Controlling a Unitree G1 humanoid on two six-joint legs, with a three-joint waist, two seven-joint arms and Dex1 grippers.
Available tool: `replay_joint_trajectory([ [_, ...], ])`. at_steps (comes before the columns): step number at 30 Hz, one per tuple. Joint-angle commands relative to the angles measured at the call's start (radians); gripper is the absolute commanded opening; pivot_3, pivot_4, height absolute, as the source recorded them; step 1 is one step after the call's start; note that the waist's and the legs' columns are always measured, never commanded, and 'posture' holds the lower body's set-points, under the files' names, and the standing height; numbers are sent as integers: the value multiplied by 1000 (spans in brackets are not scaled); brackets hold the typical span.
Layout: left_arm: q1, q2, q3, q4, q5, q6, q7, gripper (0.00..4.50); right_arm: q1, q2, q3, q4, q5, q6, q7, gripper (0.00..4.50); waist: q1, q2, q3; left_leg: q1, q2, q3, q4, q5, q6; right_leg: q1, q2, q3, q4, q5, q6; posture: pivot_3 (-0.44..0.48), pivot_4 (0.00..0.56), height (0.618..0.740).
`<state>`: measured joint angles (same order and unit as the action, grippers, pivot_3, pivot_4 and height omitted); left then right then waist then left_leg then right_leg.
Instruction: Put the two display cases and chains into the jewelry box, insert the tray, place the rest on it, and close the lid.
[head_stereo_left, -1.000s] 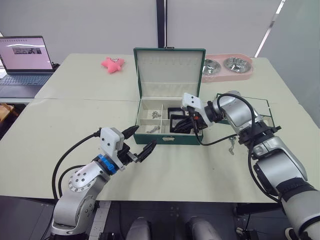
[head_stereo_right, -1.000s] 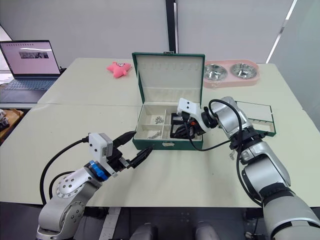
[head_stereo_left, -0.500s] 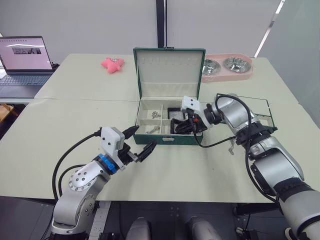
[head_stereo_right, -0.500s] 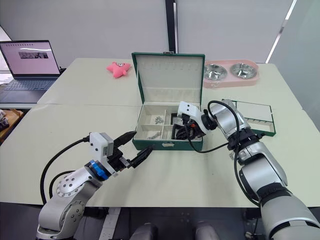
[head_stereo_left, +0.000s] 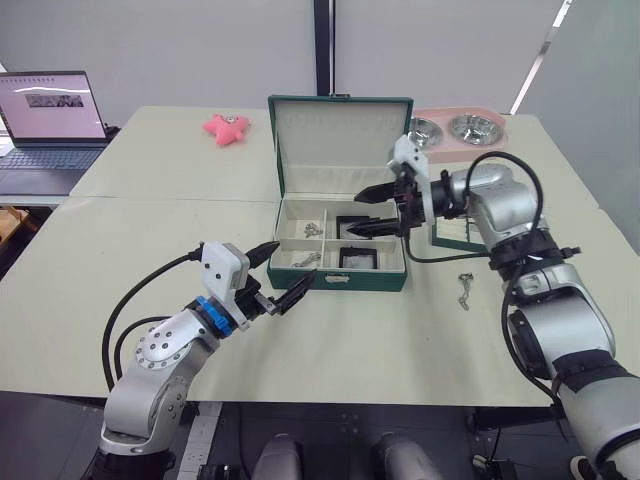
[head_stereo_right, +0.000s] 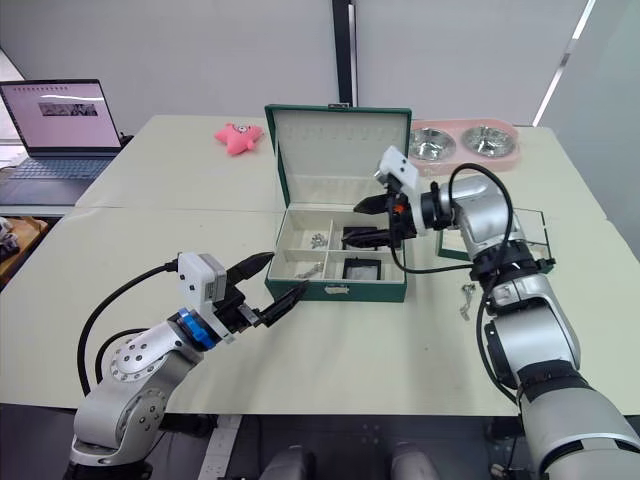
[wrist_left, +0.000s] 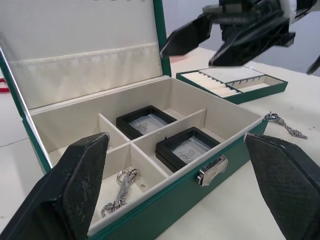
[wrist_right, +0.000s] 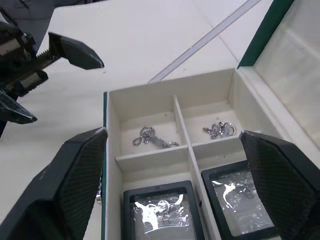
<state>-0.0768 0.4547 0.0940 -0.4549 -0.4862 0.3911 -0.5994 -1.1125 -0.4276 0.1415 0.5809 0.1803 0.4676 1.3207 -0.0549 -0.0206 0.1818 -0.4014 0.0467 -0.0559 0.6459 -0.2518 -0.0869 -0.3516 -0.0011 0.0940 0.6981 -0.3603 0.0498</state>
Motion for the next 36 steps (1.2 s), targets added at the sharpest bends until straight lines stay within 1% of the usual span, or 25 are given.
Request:
replay_joint_trajectory([
  [1, -5, 47, 72, 6, -52, 25, -29, 4500, 123, -62, -121, -147, 72, -2, -57, 4483, 3, 0, 0, 0, 0, 0, 0, 0, 0, 0, 0, 0, 0, 0, 0, 0, 150, 740],
  [6, 11, 139, 181, 85, -70, 25, -81, 4500, 386, -172, -270, -345, 154, -4, -107, 4483, 4, 0, 0, 0, 0, 0, 0, 0, 0, 0, 0, 0, 0, 0, 0, 0, 150, 740],
  [9, 38, 189, 246, 150, -67, 12, -118, 4500, 539, -219, -370, -430, 190, 5, -174, 4483, 3, 1, 1, 0, 0, 1, -1, 0, 0, 0, 0, 1, -1, 0, 0, 0, 150, 740],
  [11, 51, 206, 273, 179, -67, 8, -128, 4500, 617, -239, -417, -473, 206, 11, -215, 4483, -1, 1, 1, 0, 0, 2, -1, 0, 0, 0, 0, 2, -1, 0, 0, 0, 150, 740],
  [16, 73, 254, 350, 295, -38, -36, -152, 4500, 804, -277, -539, -519, 233, 21, -300, 4483, -2, 1, 1, 1, 1, 2, -1, 0, 0, 0, 2, 2, 0, 0, 0, 0, 150, 740],
  [20, 81, 272, 400, 359, -28, -66, -150, 4500, 901, -276, -597, -526, 246, 7, -366, 4483, -2, 1, 1, 1, 0, 2, -1, 0, 0, 0, 2, 3, -1, 0, 0, 0, 150, 740],
  [23, 84, 267, 440, 415, -13, -95, -129, 4500, 957, -259, -637, -514, 255, -16, -415, 4483, -2, 1, 1, 1, 0, 2, -1, 0, 0, 1, 2, 3, 0, 0, 0, 0, 150, 740],
  [26, 92, 268, 457, 467, 42, -150, -85, 4500, 993, -235, -673, -486, 260, -59, -464, 4483, -2, 1, 1, 1, 0, 2, -1, 0, 0, 1, 2, 3, 0, 0, 0, 0, 150, 740],
  [29, 92, 239, 477, 496, 68, -182, -15, 4500, 1021, -199, -703, -441, 241, -140, -527, 4483, -1, 1, 1, 1, 0, 2, -1, 0, 0, 1, 2, 3, -1, 0, 0, 0, 150, 740],
  [33, 89, 199, 464, 536, 113, -227, 59, 4500, 1024, -164, -722, -358, 206, -284, -611, 4483, -1, 1, 1, 1, 0, 3, -1, 0, 0, 1, 1, 3, -1, 0, 0, 0, 150, 740],
  [36, 73, 168, 460, 575, 144, -266, 116, 4500, 1018, -156, -719, -294, 193, -358, -645, 4483, -1, 1, 1, 2, 0, 2, -1, 0, 0, 1, 2, 3, 0, 0, 0, 0, 150, 740],
])
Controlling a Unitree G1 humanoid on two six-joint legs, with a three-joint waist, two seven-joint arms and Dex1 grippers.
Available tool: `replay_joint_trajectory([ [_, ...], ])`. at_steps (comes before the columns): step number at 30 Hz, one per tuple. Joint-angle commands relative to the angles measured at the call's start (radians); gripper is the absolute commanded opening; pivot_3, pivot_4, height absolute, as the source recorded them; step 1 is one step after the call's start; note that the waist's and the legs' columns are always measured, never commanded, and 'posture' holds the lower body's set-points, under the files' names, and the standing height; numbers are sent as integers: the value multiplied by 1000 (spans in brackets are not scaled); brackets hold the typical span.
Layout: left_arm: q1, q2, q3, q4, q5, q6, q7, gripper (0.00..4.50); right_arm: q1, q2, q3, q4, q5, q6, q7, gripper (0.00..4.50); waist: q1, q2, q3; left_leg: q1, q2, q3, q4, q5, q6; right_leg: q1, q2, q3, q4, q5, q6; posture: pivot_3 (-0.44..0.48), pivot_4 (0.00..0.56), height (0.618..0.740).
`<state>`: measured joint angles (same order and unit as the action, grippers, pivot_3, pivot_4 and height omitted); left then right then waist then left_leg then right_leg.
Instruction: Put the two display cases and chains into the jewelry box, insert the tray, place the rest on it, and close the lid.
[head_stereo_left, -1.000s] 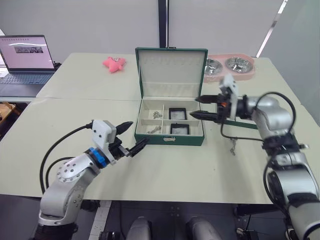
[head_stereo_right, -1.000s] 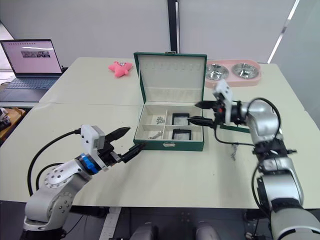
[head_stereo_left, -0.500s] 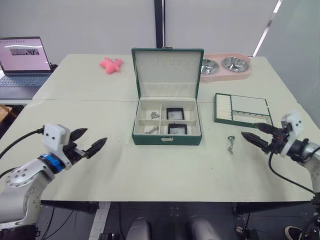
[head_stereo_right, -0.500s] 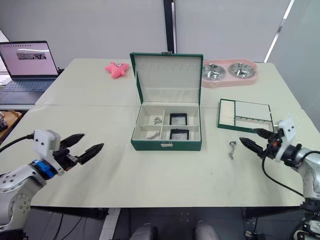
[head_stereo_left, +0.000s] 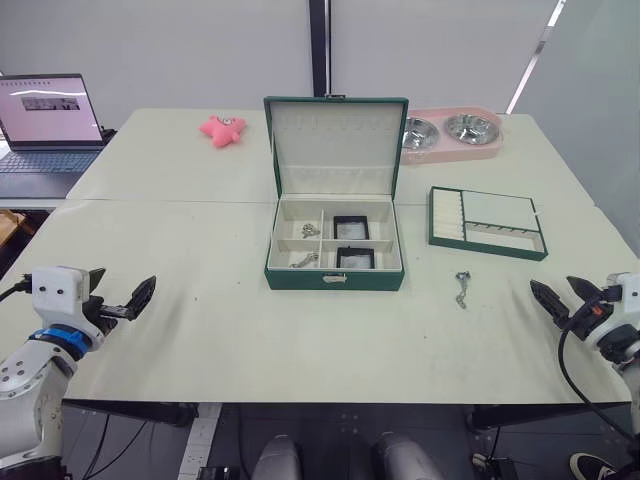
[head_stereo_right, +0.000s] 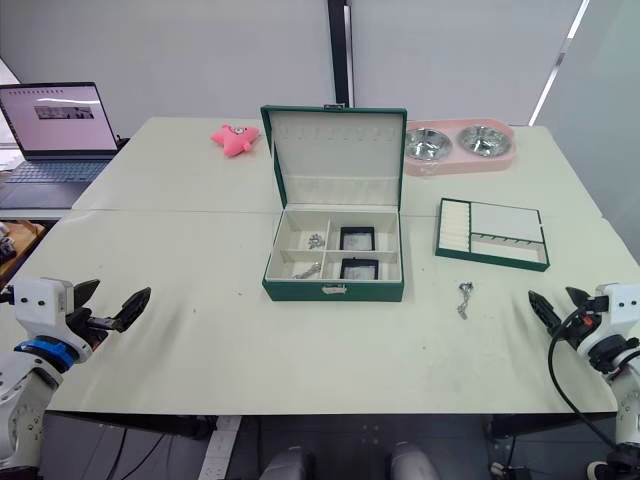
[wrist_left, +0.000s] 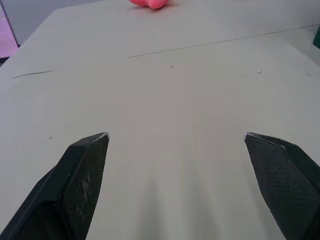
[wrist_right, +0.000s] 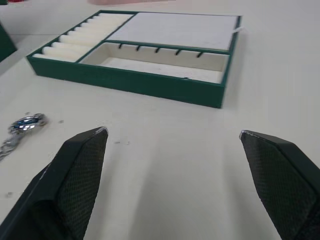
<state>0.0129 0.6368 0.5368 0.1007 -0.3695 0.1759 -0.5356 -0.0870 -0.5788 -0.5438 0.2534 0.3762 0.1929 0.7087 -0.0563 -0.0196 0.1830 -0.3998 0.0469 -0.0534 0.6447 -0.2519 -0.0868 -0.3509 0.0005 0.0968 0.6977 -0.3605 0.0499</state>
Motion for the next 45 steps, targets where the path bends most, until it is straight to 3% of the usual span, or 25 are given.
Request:
replay_joint_trajectory([
  [1, -22, -28, 20, 29, 31, -64, 71, 4500, -11, -4, -34, 54, -1, -100, -38, 4483, 0, 0, 0, 0, 0, 0, 0, 0, 0, 0, 0, 0, 0, 0, 0, 0, 150, 740],
  [8, -26, -62, 21, 48, 31, -86, 115, 4500, -42, -4, -16, 154, 14, -177, -49, 4483, -1, 0, 0, 0, 0, 0, 0, 0, 0, 0, 0, 0, 0, 0, 0, 0, 150, 740],
  [21, -39, -58, -9, -2, 8, -70, 89, 4500, -64, -22, 0, 149, 33, -178, -28, 4483, 0, 0, 0, 0, 0, 0, 0, 0, 0, 1, 0, 0, 0, 0, 0, 0, 150, 740],
  [31, -225, -24, -275, -259, -71, 112, -106, 4500, -165, -155, 185, 59, 51, -8, 233, 4483, 3, 0, 0, 1, 0, -1, 1, 0, 0, 2, 0, -1, 0, 0, 0, 0, 150, 740],
  [39, -465, -67, -531, -292, -82, 185, -285, 4500, -427, -248, 391, 238, -69, -37, 436, 4483, 0, 0, 0, 1, 0, 0, 2, 0, 0, 2, 0, -1, 0, 0, 0, 0, 150, 740],
  [45, -581, -165, -672, -251, -53, 169, -357, 4500, -624, -242, 504, 510, -202, -181, 502, 4483, 0, 0, 0, 0, -1, 0, 2, 0, 0, 2, 0, -1, -1, 0, 0, 0, 150, 740],
])
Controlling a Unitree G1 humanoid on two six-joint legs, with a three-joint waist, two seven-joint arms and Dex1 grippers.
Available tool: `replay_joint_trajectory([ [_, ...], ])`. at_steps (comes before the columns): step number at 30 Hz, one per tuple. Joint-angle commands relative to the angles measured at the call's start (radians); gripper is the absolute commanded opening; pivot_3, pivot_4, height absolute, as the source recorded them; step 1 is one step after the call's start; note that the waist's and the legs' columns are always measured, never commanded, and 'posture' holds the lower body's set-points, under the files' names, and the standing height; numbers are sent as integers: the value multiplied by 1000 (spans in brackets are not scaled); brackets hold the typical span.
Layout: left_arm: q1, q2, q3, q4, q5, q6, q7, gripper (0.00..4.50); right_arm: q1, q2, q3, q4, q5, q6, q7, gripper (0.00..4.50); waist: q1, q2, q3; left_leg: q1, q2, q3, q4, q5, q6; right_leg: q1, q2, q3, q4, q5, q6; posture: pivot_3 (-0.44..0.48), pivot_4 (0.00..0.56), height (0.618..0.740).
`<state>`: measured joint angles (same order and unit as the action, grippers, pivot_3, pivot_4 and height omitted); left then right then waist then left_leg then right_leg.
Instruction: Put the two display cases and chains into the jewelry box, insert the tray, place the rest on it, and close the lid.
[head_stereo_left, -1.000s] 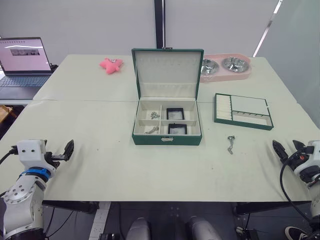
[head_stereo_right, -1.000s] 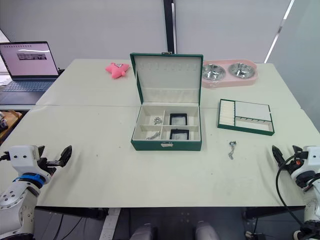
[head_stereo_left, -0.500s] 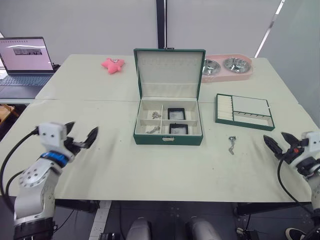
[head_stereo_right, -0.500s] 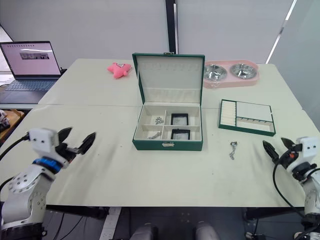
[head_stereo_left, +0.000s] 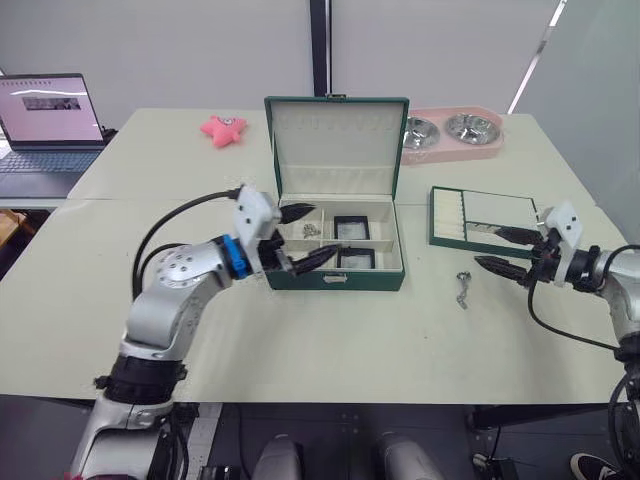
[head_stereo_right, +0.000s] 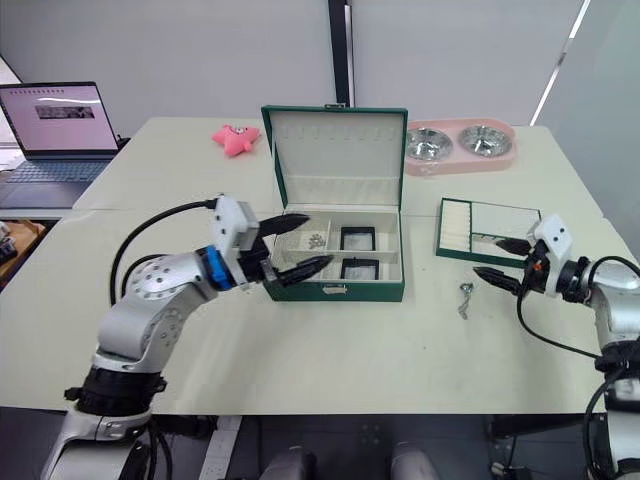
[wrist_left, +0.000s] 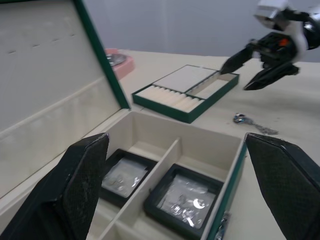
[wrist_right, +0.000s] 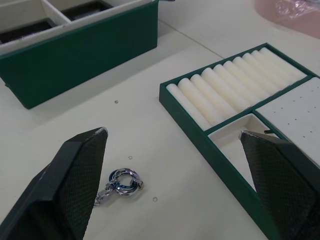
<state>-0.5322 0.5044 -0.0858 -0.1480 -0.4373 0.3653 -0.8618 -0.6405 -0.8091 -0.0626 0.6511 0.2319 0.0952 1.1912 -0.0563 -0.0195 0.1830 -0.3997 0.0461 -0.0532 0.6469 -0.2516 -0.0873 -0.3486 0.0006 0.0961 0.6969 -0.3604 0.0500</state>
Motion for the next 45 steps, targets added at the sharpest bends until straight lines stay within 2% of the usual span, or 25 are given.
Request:
replay_joint_trajectory([
  [1, -45, -51, -69, 5, 22, -29, -37, 4500, -100, -7, 38, 165, -82, -114, 20, 4483, 0, 0, 0, 0, 0, 0, 0, 0, 0, 0, 0, 0, 0, 0, 0, 0, 150, 740],
  [6, -78, -142, -146, 56, 76, -76, -46, 4500, -215, 21, 81, 390, -166, -233, -11, 4483, -2, 0, 0, 0, 0, 1, 0, 0, -1, 0, 0, 1, 0, 0, 0, 0, 150, 740],
  [10, -92, -204, -169, 135, 142, -134, -12, 4500, -273, 44, 80, 503, -205, -272, -59, 4483, -2, 0, 0, 0, 0, 1, 0, 2, -3, 0, 0, 1, 0, 0, 0, 0, 150, 740],
  [16, -86, -284, -165, 156, 175, -132, 58, 4500, -305, 65, 86, 569, -249, -294, -124, 4483, -1, 0, 0, 0, 0, 1, 0, 2, -4, 0, -1, 1, 0, 0, 0, 0, 150, 740],
  [23, -92, -327, -152, 158, 183, -125, 99, 4500, -324, 78, 89, 599, -293, -298, -163, 4483, -2, 0, 0, 0, 0, 1, 0, 2, -4, 0, -1, 1, 0, 0, 0, 0, 150, 740],
  [26, -99, -332, -147, 161, 183, -125, 106, 4500, -332, 79, 89, 611, -309, -298, -176, 3869, -1, 0, 0, 0, 0, 1, 0, 2, -4, 0, -1, 1, 0, 0, 0, 0, 150, 740],
  [29, -102, -332, -144, 161, 181, -126, 107, 4500, -340, 80, 91, 618, -322, -303, -185, 2811, -1, 0, 0, 0, 0, 1, 0, 2, -4, 0, -1, 1, 0, 0, 0, 0, 150, 740],
  [32, -98, -332, -146, 155, 180, -123, 110, 4500, -345, 82, 89, 621, -331, -303, -182, 1970, -1, 0, 0, 0, 0, 1, 0, 2, -4, 0, -1, 1, 0, 0, 0, 0, 150, 740],
  [39, -92, -336, -147, 137, 177, -109, 121, 4500, -349, 76, 94, 626, -345, -304, -172, 351, -1, 0, 0, 0, 0, 1, 0, 2, -4, 0, -1, 1, 0, 0, 0, 0, 150, 740],
  [41, -92, -337, -145, 136, 176, -106, 123, 4500, -351, 75, 96, 627, -349, -304, -168, 19, -1, 0, 0, 0, 0, 1, 0, 2, -4, 0, -1, 0, 0, 0, 0, 0, 150, 740],
  [45, -97, -338, -144, 139, 174, -103, 124, 4500, -356, 74, 97, 629, -353, -300, -161, 19, -1, 0, 0, 0, 0, 1, 0, 2, -4, 0, -1, 1, 0, 0, 0, 0, 150, 740],
])
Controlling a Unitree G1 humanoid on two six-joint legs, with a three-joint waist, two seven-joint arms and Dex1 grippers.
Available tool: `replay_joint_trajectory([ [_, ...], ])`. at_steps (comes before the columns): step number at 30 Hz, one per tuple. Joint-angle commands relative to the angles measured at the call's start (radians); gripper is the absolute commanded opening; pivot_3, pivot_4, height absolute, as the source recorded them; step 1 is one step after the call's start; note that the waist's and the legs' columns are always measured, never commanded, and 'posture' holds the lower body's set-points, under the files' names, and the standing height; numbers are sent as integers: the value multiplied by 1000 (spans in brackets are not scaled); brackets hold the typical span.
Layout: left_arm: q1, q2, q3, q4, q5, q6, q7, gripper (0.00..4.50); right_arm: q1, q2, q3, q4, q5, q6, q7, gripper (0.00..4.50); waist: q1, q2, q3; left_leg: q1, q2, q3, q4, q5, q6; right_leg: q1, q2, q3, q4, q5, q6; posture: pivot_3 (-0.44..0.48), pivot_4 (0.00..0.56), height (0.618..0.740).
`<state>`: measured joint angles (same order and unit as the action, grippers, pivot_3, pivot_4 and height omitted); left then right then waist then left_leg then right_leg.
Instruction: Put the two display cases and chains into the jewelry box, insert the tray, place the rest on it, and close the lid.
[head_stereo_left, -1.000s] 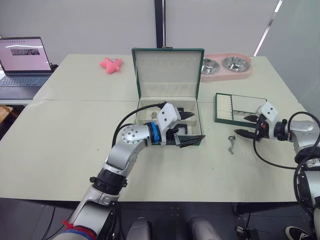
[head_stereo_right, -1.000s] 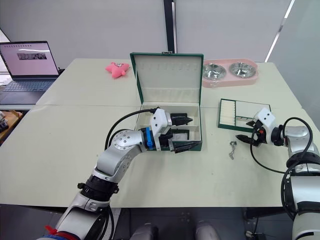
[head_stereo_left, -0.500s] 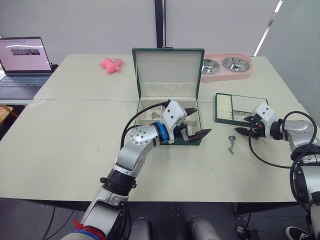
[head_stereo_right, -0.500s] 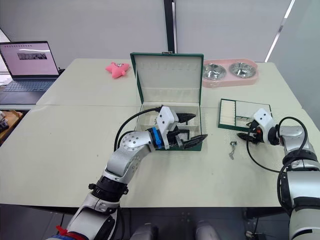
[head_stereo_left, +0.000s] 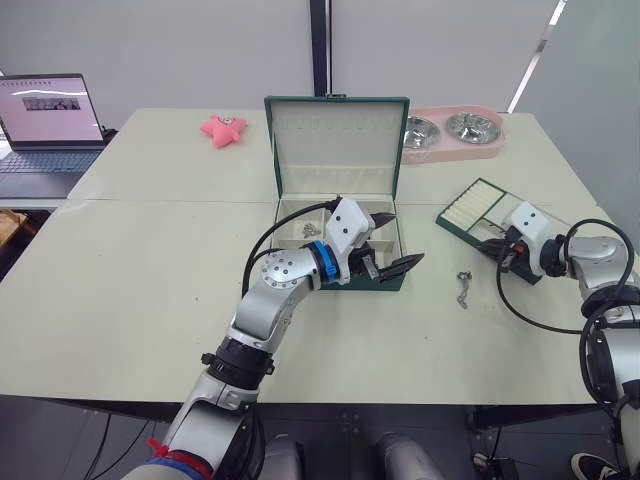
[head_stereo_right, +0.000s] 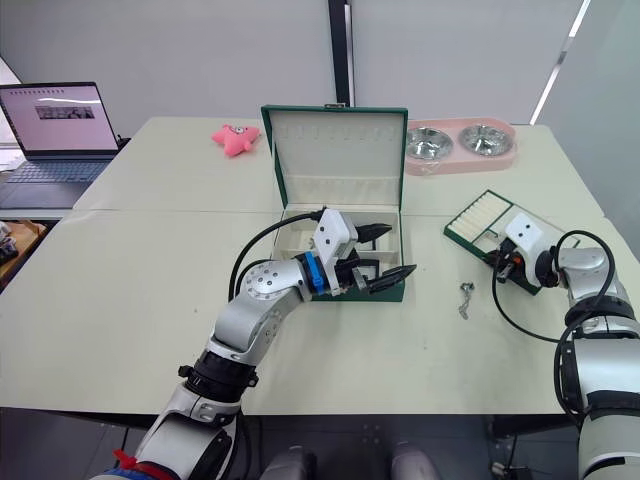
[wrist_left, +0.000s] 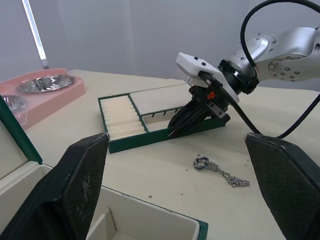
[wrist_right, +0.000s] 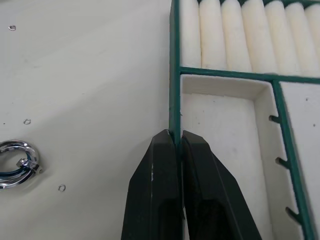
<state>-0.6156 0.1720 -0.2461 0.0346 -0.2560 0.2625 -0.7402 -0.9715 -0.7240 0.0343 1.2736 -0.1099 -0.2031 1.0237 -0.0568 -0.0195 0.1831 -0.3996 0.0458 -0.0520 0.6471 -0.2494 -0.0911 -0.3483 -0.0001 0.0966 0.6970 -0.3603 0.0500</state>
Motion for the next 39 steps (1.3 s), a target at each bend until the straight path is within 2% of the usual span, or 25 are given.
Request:
replay_joint_trajectory([
  [1, -14, -5, 16, -43, -8, 0, 3, 4500, -26, -11, 0, 7, -12, -1, 7, 19, 0, 0, 0, 0, 0, 0, 0, 0, 0, 0, 0, 0, 0, 0, 0, 0, 150, 740],
  [13, -20, -13, 25, -24, -9, -12, 8, 4500, -50, -23, -33, 5, 18, 38, 49, 19, 0, 0, 0, 0, 0, 0, 0, 0, 0, 0, 0, 0, 0, 0, 0, 0, 150, 740],
  [20, 37, 14, 34, -51, -11, -39, -14, 4500, -61, -54, -53, -65, 55, 75, 159, 19, 0, 0, 0, 0, 0, 0, 0, 0, 0, 0, 0, 0, 0, 0, 0, 0, 150, 740],
  [23, 67, 35, 43, -78, -14, -39, -21, 4500, -45, -72, -57, -152, 79, 113, 224, 19, -1, 1, 1, 0, 0, 0, 0, 0, 0, -1, 0, 0, 0, 0, 0, 0, 150, 740],
  [25, 82, 48, 53, -90, -19, -36, -20, 4500, -24, -84, -56, -223, 94, 143, 246, 19, 0, 1, 1, 0, 0, 0, 0, 0, 0, -1, 0, 0, 0, 0, 0, 0, 150, 740],
  [28, 113, 76, 76, -114, -32, -35, -27, 4500, 48, -113, -69, -420, 144, 253, 292, 19, 3, 1, 1, 0, 0, -1, 0, 0, 0, 0, 0, 0, 0, 0, 0, 0, 150, 740],
  [39, 262, 163, 169, -237, -103, -30, -53, 4500, 459, -298, -186, -1282, 392, 783, 323, 19, 24, 2, 1, -2, 0, -1, 0, 0, 1, -1, -1, -1, 0, 0, 0, 0, 150, 740],
])
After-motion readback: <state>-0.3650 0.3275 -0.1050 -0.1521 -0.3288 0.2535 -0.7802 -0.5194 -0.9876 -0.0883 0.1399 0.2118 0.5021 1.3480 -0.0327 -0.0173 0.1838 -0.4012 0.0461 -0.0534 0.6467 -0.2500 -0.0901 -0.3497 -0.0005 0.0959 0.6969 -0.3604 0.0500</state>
